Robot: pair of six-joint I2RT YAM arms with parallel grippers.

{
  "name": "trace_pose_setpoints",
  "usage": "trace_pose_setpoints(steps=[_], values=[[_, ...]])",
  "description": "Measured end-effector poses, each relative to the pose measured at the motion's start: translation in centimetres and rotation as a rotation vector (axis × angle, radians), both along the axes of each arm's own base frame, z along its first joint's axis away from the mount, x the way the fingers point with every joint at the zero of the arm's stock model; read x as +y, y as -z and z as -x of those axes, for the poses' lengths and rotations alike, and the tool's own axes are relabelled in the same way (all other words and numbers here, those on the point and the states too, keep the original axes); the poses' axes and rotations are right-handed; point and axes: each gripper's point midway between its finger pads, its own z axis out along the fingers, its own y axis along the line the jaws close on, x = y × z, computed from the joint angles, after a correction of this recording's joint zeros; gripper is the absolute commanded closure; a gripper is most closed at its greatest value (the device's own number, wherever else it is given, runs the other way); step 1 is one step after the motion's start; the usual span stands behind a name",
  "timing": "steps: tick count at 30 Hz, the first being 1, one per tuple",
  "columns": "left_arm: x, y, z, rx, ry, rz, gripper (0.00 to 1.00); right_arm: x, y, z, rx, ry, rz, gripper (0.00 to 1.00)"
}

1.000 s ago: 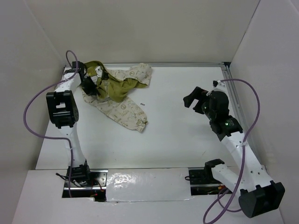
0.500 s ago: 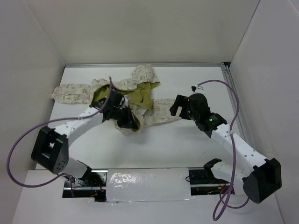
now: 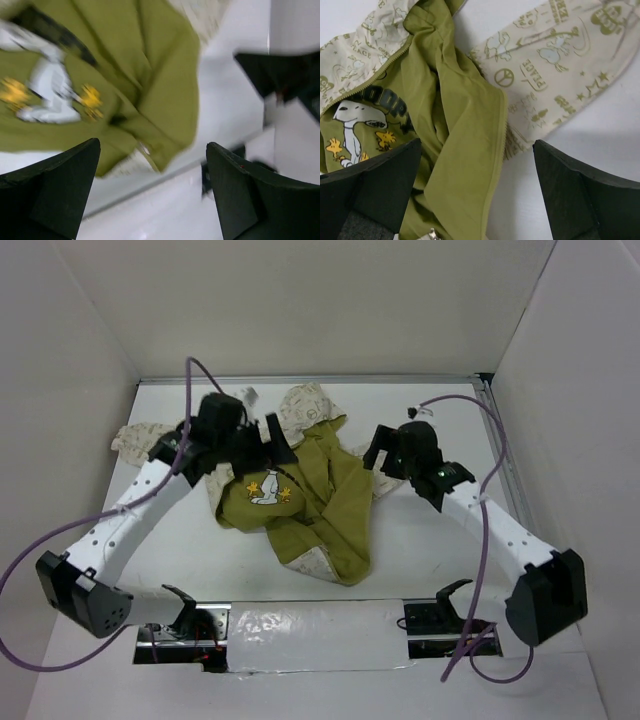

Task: Zip up the jacket

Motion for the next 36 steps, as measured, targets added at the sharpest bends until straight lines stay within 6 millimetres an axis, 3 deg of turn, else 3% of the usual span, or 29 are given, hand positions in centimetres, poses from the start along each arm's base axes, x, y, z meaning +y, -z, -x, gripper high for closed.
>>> trace_pose_setpoints(steps=[3, 6, 11, 17, 21, 29, 31, 32, 34, 35, 36], values=[[3.6, -1.1, -5.8, -0.053, -0.126, -0.050, 0.01, 1.3, 0.4, -2.6, 0.030, -0.030, 0.025, 0.00], [5.6, 0.2, -10.6, -0.043, -0.178, -0.119, 0.01, 2.7, 0.6, -6.0, 0.050, -0.050, 0.048, 0.00], [6.9, 6.4, -17.4, -0.008, -0.084, -0.241, 0.01, 4.6, 2.4, -11.7, 0.088, -0.088, 0.083, 0.00], [6.4, 12.4, -24.4, -0.064, 0.126, -0.305, 0.01, 7.1, 6.5, -14.5, 0.176, -0.202, 0.093, 0.00], [5.1, 14.1, -26.5, -0.161, 0.264, -0.341, 0.01, 8.4, 8.6, -15.6, 0.224, -0.246, 0.087, 0.00], [2.3, 16.8, -28.2, -0.257, 0.412, -0.372, 0.01, 9.9, 11.3, -17.5, 0.278, -0.259, 0.077, 0.00], [2.2, 18.3, -28.4, -0.242, 0.422, -0.382, 0.18, 10.3, 11.8, -17.7, 0.294, -0.257, 0.076, 0.00], [2.3, 19.1, -28.5, -0.228, 0.422, -0.385, 0.40, 10.5, 12.2, -17.7, 0.303, -0.256, 0.076, 0.04], [2.5, 20.4, -28.6, -0.206, 0.421, -0.390, 0.65, 10.9, 12.7, -17.6, 0.319, -0.258, 0.076, 0.19], [2.5, 20.8, -28.5, -0.194, 0.420, -0.387, 0.83, 11.1, 13.0, -17.4, 0.329, -0.257, 0.078, 0.51], [2.5, 21.0, -28.4, -0.186, 0.416, -0.380, 1.00, 11.0, 13.2, -17.1, 0.341, -0.251, 0.078, 0.67]])
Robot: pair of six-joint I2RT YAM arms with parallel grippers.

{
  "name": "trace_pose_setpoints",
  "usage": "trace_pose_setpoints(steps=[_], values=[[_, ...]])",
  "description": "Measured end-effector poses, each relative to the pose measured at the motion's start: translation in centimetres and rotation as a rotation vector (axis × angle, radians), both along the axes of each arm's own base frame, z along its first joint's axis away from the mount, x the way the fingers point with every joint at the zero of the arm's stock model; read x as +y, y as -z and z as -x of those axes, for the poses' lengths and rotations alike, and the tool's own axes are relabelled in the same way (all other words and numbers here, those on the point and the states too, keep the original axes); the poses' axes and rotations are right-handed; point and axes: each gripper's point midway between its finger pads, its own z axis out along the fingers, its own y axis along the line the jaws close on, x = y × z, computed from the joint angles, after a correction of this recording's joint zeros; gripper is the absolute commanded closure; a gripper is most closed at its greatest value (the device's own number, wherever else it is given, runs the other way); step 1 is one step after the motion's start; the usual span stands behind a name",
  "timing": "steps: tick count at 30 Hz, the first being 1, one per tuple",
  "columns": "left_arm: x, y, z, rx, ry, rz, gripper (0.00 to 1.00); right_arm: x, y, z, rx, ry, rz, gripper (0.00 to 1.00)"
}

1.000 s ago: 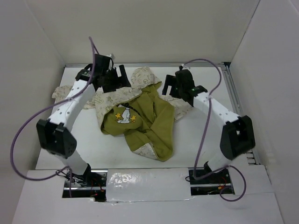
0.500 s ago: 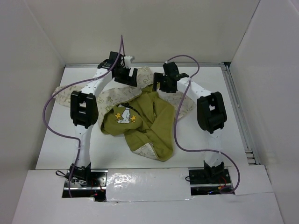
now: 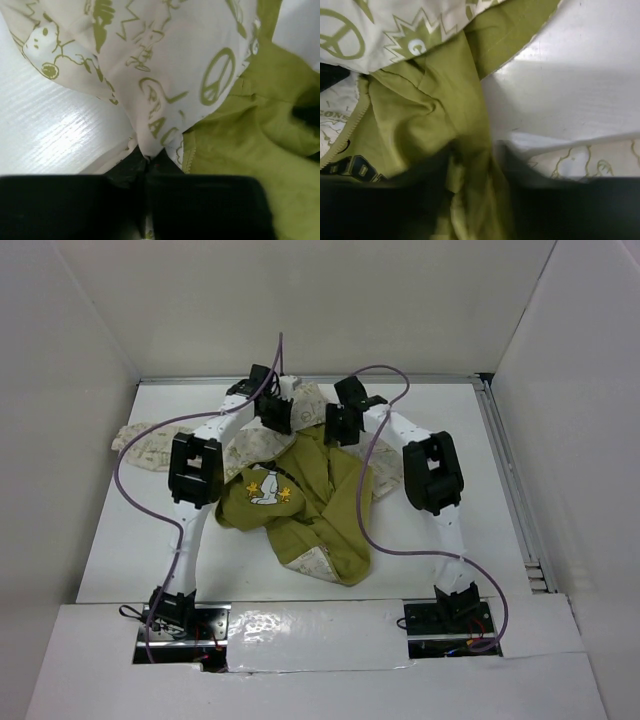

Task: Zip up the jacket

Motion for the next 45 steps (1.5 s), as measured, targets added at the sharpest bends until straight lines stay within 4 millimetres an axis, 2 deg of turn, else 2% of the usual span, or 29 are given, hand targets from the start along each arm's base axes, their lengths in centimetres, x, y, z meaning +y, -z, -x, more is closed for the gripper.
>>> trace_pose_setpoints(steps=[2, 4, 6, 8, 9, 11, 12, 15, 17, 19, 20, 21, 23, 25, 29, 33, 35, 37, 40, 43, 45], values=[[-0.1, -0.2, 0.0, 0.003, -0.008, 0.014, 1.00, 0.1, 0.3, 0.4, 0.012, 0.011, 0.013, 1.00], [-0.2, -0.9, 0.1, 0.002, -0.015, 0.037, 1.00, -0.2, 0.0, 0.2, -0.003, 0.048, 0.033, 1.00], [-0.4, -2.4, 0.7, 0.007, -0.027, 0.070, 1.00, -1.0, -0.4, 0.4, -0.031, 0.083, 0.077, 1.00], [-0.7, -5.1, 1.6, 0.001, -0.031, 0.112, 1.00, -2.2, -2.4, 1.0, -0.095, 0.128, 0.133, 1.00], [-1.2, -7.3, 2.2, -0.013, -0.030, 0.146, 1.00, -2.7, -4.0, 1.3, -0.141, 0.150, 0.157, 1.00], [-1.9, -12.2, 3.5, -0.071, -0.028, 0.189, 1.00, -3.5, -9.2, 2.1, -0.270, 0.193, 0.191, 1.00], [-2.0, -15.4, 4.5, -0.114, -0.035, 0.216, 1.00, -3.8, -12.4, 2.7, -0.341, 0.215, 0.198, 1.00], [-2.3, -26.1, 8.5, -0.297, -0.045, 0.289, 1.00, -4.4, -24.5, 5.5, -0.600, 0.290, 0.136, 1.00], [-3.0, -34.0, 12.7, -0.464, -0.033, 0.354, 1.00, -5.3, -32.7, 8.7, -0.772, 0.338, 0.054, 1.00], [-4.3, -41.1, 18.2, -0.616, 0.010, 0.439, 1.00, -6.6, -39.1, 12.5, -0.903, 0.372, -0.029, 1.00], [-5.1, -44.6, 21.6, -0.692, 0.051, 0.494, 1.00, -7.4, -42.0, 14.6, -0.957, 0.383, -0.077, 1.00], [-5.6, -47.4, 24.8, -0.750, 0.091, 0.548, 1.00, -7.9, -44.7, 16.8, -1.008, 0.377, -0.140, 1.00], [-5.4, -51.0, 29.1, -0.828, 0.129, 0.626, 1.00, -8.3, -48.9, 20.6, -1.083, 0.325, -0.259, 1.00], [-4.8, -52.9, 31.2, -0.855, 0.133, 0.676, 1.00, -8.3, -52.3, 24.4, -1.146, 0.215, -0.374, 1.00], [-4.7, -54.3, 33.2, -0.838, 0.168, 0.745, 1.00, -8.6, -55.6, 29.0, -1.208, 0.015, -0.454, 1.00], [-4.7, -55.6, 35.6, -0.808, 0.233, 0.821, 1.00, -8.7, -57.5, 31.7, -1.240, -0.117, -0.479, 1.00], [-4.6, -56.5, 36.4, -0.816, 0.249, 0.846, 1.00, -8.6, -58.0, 31.7, -1.253, -0.122, -0.463, 1.00], [-4.4, -56.9, 36.2, -0.814, 0.223, 0.857, 1.00, -8.4, -58.1, 30.7, -1.261, -0.100, -0.423, 1.00], [-4.6, -56.8, 33.6, -0.817, 0.127, 0.832, 1.00, -7.8, -57.0, 26.4, -1.237, 0.027, -0.280, 1.00], [-5.5, -55.6, 28.5, -0.802, -0.017, 0.775, 1.00, -8.4, -55.2, 19.9, -1.177, 0.203, -0.147, 1.00], [-6.3, -52.7, 23.7, -0.748, -0.121, 0.717, 1.00, -9.1, -52.1, 15.1, -1.109, 0.295, -0.069, 1.00]])
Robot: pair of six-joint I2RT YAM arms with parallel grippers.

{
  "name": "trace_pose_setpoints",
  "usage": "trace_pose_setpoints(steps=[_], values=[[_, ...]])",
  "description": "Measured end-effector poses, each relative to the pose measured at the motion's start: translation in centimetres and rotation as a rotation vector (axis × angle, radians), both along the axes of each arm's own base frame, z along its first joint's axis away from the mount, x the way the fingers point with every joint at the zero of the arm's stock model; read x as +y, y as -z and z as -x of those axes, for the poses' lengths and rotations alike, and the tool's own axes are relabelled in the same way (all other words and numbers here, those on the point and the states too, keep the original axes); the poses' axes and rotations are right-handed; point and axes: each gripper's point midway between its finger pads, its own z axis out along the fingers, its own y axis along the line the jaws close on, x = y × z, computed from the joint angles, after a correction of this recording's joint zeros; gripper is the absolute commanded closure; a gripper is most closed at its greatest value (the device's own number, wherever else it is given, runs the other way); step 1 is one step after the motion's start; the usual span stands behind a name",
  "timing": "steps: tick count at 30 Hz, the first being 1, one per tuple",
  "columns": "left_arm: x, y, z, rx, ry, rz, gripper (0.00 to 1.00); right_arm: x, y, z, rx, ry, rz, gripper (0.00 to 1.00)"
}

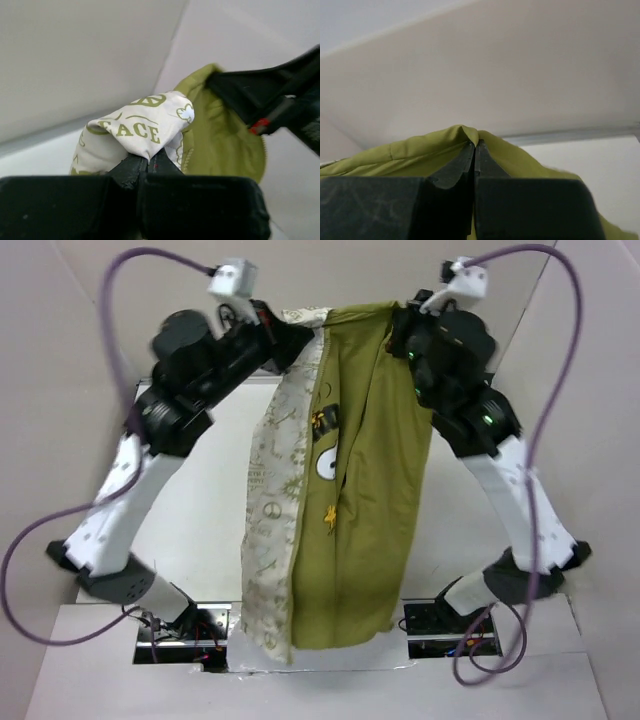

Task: Zip up the jacket

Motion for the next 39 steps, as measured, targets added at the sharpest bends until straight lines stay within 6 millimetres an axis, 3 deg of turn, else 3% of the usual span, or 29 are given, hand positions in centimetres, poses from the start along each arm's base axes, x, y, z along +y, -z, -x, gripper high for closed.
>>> trace_pose_setpoints(steps=[3, 4, 5, 6, 7, 8, 9, 12, 13, 14, 16, 18, 20, 22, 24, 27, 31, 33, 36, 39], values=[[0.0, 7.3, -8.9, 0.204, -0.096, -0.044, 1.00, -0.8, 6.4, -6.8, 0.144, 0.100, 0.037, 1.00], [0.4, 10.0, -11.9, 0.269, -0.127, -0.051, 0.97, -0.9, 8.5, -8.9, 0.188, 0.119, 0.045, 1.00], [0.7, 13.5, -15.2, 0.350, -0.157, -0.066, 0.85, -0.6, 11.1, -11.3, 0.240, 0.125, 0.059, 0.98], [1.1, 16.6, -17.8, 0.418, -0.176, -0.074, 0.70, -0.2, 13.8, -13.4, 0.292, 0.129, 0.077, 0.89], [1.5, 20.3, -20.4, 0.489, -0.183, -0.090, 0.24, 0.1, 16.8, -15.6, 0.351, 0.132, 0.098, 0.61], [2.2, 24.5, -22.5, 0.571, -0.198, -0.111, 0.01, 0.2, 17.3, -16.0, 0.361, 0.131, 0.100, 0.55], [3.2, 28.6, -24.0, 0.661, -0.200, -0.124, 0.01, -0.1, 24.0, -19.8, 0.484, 0.165, 0.154, 0.45], [6.2, 37.5, -25.7, 0.885, -0.205, -0.131, 0.01, -1.6, 32.7, -24.1, 0.632, 0.207, 0.214, 0.01], [7.5, 39.4, -25.5, 0.943, -0.208, -0.129, 0.01, -2.2, 35.1, -24.3, 0.687, 0.217, 0.230, 0.00], [8.9, 40.9, -25.1, 0.989, -0.218, -0.125, 0.01, -3.2, 37.0, -24.0, 0.738, 0.225, 0.248, 0.00], [11.3, 41.7, -23.8, 1.029, -0.244, -0.113, 0.01, -4.8, 39.9, -22.5, 0.816, 0.229, 0.246, 0.00], [13.1, 41.2, -21.5, 1.056, -0.270, -0.106, 0.01, -6.1, 41.4, -18.7, 0.883, 0.213, 0.211, 0.00], [14.1, 39.1, -19.1, 1.035, -0.287, -0.100, 0.01, -7.1, 41.4, -14.3, 0.925, 0.193, 0.149, 0.00], [15.0, 36.9, -16.8, 1.004, -0.305, -0.094, 0.01, -7.8, 40.1, -10.4, 0.912, 0.169, 0.063, 0.00], [16.0, 36.1, -15.2, 0.994, -0.339, -0.090, 0.01, -8.3, 38.9, -7.4, 0.875, 0.154, -0.018, 0.00], [17.8, 39.1, -13.0, 1.091, -0.412, -0.087, 0.01, -7.9, 39.0, -3.8, 0.855, 0.122, -0.083, 0.00], [19.9, 48.1, -9.2, 1.361, -0.477, -0.105, 0.01, -5.2, 43.2, 0.0, 0.964, 0.055, -0.067, 0.00], [20.3, 51.6, -6.9, 1.475, -0.489, -0.123, 0.03, -3.8, 44.9, 1.5, 1.015, 0.025, -0.050, 0.00], [20.3, 53.3, -5.1, 1.544, -0.486, -0.121, 0.09, -1.9, 46.4, 3.2, 1.058, -0.016, -0.043, 0.00], [19.8, 53.2, -5.8, 1.519, -0.459, -0.090, 0.20, -0.8, 47.4, 4.3, 1.089, -0.035, -0.050, 0.00]])
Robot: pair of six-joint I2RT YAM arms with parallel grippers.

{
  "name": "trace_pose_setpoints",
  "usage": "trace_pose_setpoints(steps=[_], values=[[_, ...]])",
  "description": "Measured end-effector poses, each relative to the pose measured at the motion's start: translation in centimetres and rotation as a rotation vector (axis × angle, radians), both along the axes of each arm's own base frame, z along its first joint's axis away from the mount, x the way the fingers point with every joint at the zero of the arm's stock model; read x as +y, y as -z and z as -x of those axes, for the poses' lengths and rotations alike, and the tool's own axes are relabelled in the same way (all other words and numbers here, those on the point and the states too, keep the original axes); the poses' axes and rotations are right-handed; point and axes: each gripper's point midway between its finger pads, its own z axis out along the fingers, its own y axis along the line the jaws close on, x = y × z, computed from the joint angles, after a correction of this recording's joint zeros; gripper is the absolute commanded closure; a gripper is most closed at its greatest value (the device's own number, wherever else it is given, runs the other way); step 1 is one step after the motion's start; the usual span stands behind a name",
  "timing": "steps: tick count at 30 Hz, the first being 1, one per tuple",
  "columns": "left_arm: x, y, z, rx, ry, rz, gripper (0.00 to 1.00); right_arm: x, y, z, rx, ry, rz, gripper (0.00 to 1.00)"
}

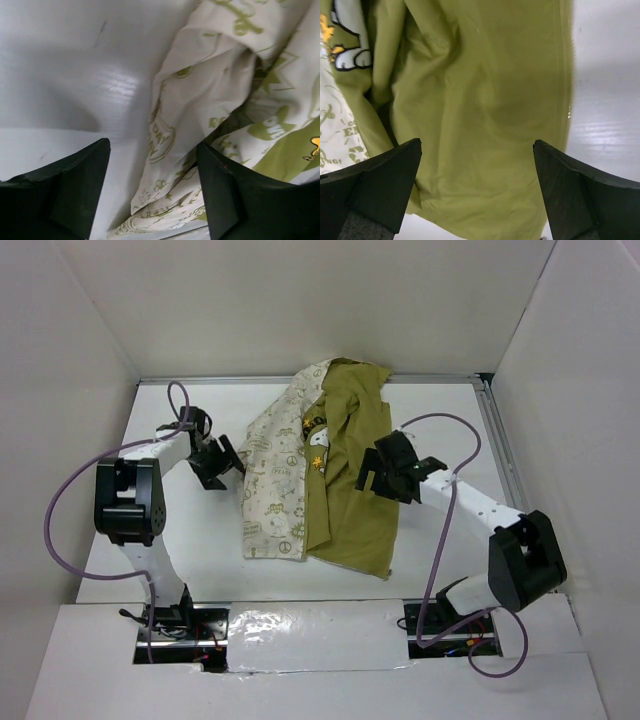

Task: Zip up the jacket

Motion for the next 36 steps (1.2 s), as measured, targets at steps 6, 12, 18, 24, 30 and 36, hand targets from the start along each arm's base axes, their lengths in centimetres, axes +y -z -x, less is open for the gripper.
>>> trace_pose_setpoints(steps=[6, 12, 18, 24, 30, 36], values=[[-2.1, 1.0, -1.8, -0.033, 0.056, 0.049, 1.00, 0.6, 2.6, 0.8, 0.074, 0.036, 0.027, 0.00], [0.3, -1.5, -3.6, -0.046, -0.009, 0.012, 1.00, 0.7, 5.2, 2.0, 0.155, 0.073, 0.050, 0.00], [10.7, -11.1, -6.0, -0.234, -0.249, -0.119, 1.00, -0.3, 7.0, 2.7, 0.222, 0.114, 0.086, 0.02], [16.3, -20.2, -6.6, -0.407, -0.366, -0.275, 0.01, -1.4, 8.0, 3.0, 0.264, 0.144, 0.120, 0.02], [16.5, -20.0, -6.3, -0.372, -0.368, -0.272, 0.01, -1.4, 7.6, 3.3, 0.253, 0.114, 0.154, 0.00], [10.9, -15.1, -4.4, -0.294, -0.235, -0.189, 0.01, -1.3, 4.0, 3.5, 0.157, 0.097, 0.142, 0.00]])
